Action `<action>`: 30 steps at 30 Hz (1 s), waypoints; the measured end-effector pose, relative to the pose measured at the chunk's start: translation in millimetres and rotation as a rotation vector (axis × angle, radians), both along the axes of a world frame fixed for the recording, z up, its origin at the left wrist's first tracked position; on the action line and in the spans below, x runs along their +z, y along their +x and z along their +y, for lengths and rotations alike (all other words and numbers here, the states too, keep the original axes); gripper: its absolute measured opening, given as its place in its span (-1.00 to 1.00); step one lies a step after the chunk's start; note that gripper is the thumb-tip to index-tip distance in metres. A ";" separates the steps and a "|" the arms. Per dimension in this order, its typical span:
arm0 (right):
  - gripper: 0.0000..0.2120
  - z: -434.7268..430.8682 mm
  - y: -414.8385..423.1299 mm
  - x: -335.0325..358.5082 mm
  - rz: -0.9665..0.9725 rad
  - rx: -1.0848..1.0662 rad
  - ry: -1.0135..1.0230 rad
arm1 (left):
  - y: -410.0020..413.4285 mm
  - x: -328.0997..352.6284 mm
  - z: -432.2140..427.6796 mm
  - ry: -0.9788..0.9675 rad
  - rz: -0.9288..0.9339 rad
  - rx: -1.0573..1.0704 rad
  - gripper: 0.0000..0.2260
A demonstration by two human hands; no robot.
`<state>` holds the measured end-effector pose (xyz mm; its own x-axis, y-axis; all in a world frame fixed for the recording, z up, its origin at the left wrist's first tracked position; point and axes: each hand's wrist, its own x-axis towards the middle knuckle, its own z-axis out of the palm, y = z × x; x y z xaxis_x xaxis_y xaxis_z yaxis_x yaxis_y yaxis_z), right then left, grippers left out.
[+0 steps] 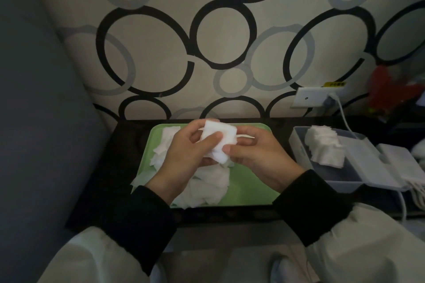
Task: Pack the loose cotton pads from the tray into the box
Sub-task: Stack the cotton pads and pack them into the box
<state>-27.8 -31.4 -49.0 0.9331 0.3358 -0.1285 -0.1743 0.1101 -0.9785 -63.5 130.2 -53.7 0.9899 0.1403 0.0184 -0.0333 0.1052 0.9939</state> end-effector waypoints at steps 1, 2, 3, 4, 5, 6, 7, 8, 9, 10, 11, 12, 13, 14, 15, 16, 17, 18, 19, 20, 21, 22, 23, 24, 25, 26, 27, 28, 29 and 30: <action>-0.61 0.5 0.3 -0.4 0.015 -0.012 -0.003 | -0.2 -0.7 -0.3 0.029 -0.011 0.015 -0.81; -0.63 0.7 0.8 -0.8 0.027 -0.022 0.003 | -0.1 -1.6 0.4 0.045 -0.023 0.044 -0.83; -0.66 1.1 1.3 -0.8 0.039 -0.025 0.015 | 0.1 -1.9 1.9 0.052 -0.030 0.072 -0.84; -0.69 1.1 1.4 -0.9 0.049 -0.016 0.031 | 0.2 -2.2 3.7 0.053 -0.031 0.089 -0.85; -0.71 0.9 1.5 -1.3 0.057 0.005 0.051 | -0.2 -1.3 5.2 0.049 -0.026 0.093 -0.86; -0.71 0.9 1.6 -2.4 0.063 0.032 0.073 | -0.7 -0.8 6.8 0.048 -0.020 0.091 -0.87; -0.71 0.6 1.8 -3.5 0.069 0.056 0.094 | -1.5 0.1 7.6 0.051 -0.014 0.084 -0.88; -0.71 0.3 1.9 -4.1 0.080 0.073 0.116 | -2.2 0.3 8.0 0.060 -0.010 0.076 -0.88; -0.70 -0.2 2.6 -4.4 0.093 0.079 0.134 | -2.9 0.8 7.8 0.069 -0.004 0.069 -0.89; -0.69 -0.9 3.8 -4.9 0.106 0.079 0.147 | -3.3 0.5 7.8 0.081 0.000 0.066 -0.90; -0.68 -1.6 5.2 -5.4 0.121 0.075 0.157 | -3.9 0.3 8.0 0.089 0.008 0.064 -0.90; -0.66 -2.9 6.2 -5.2 0.135 0.069 0.166 | -3.8 -0.1 8.4 0.091 0.017 0.061 -0.91; -0.65 -4.0 7.0 -4.5 0.147 0.060 0.166 | -4.0 -0.1 9.0 0.086 0.029 0.058 -0.92; -0.68 -4.8 7.5 -4.0 0.154 0.052 0.155 | -3.9 -0.5 9.6 0.079 0.039 0.054 -0.93; -0.76 -4.9 7.6 -3.7 0.156 0.049 0.138 | -4.0 -0.3 9.7 0.069 0.047 0.049 -0.94; -0.82 -4.0 7.4 -3.4 0.160 0.045 0.125 | -4.5 -0.1 9.5 0.057 0.053 0.046 -0.94; -0.86 -2.7 6.9 -3.6 0.165 0.037 0.121 | -5.0 0.8 8.5 0.044 0.058 0.043 -0.94; -0.88 -0.6 6.4 -3.7 0.172 0.028 0.121 | -5.2 0.9 7.6 0.032 0.060 0.044 -0.95; -0.88 1.4 5.8 -3.8 0.180 0.017 0.119 | -5.5 1.3 6.9 0.020 0.061 0.050 -0.95; -0.88 3.2 5.1 -3.7 0.188 0.010 0.117 | -5.2 1.2 6.4 0.010 0.062 0.063 -0.95; -0.88 4.8 4.6 -4.0 0.197 0.004 0.118 | -4.9 1.2 6.6 0.002 0.066 0.083 -0.94; -0.89 5.4 3.9 -3.8 0.204 0.002 0.119 | -3.9 0.3 7.3 -0.003 0.067 0.105 -0.93; -0.90 5.9 3.4 -3.6 0.211 0.003 0.116 | -3.7 0.0 7.8 -0.007 0.069 0.123 -0.92; -0.91 5.8 3.0 -3.1 0.215 0.004 0.109 | -3.2 -0.6 8.2 -0.010 0.069 0.136 -0.92; -0.90 5.6 2.8 -2.7 0.215 0.000 0.105 | -3.6 -0.5 8.2 -0.014 0.069 0.140 -0.91; -0.87 5.3 2.2 -1.8 0.214 -0.005 0.105 | -3.8 -0.7 7.8 -0.017 0.069 0.136 -0.92; -0.81 5.4 1.6 -1.0 0.211 -0.005 0.105 | -4.4 -0.4 7.2 -0.019 0.071 0.128 -0.93; -0.74 5.7 1.1 -0.3 0.208 0.002 0.101 | -4.7 -0.6 7.1 -0.017 0.070 0.117 -0.94; -0.70 5.9 0.4 0.1 0.203 0.013 0.092 | -5.0 -0.4 6.9 -0.010 0.069 0.107 -0.94; -0.69 6.3 -0.2 0.6 0.197 0.023 0.081 | -4.4 -1.1 7.0 0.000 0.065 0.097 -0.92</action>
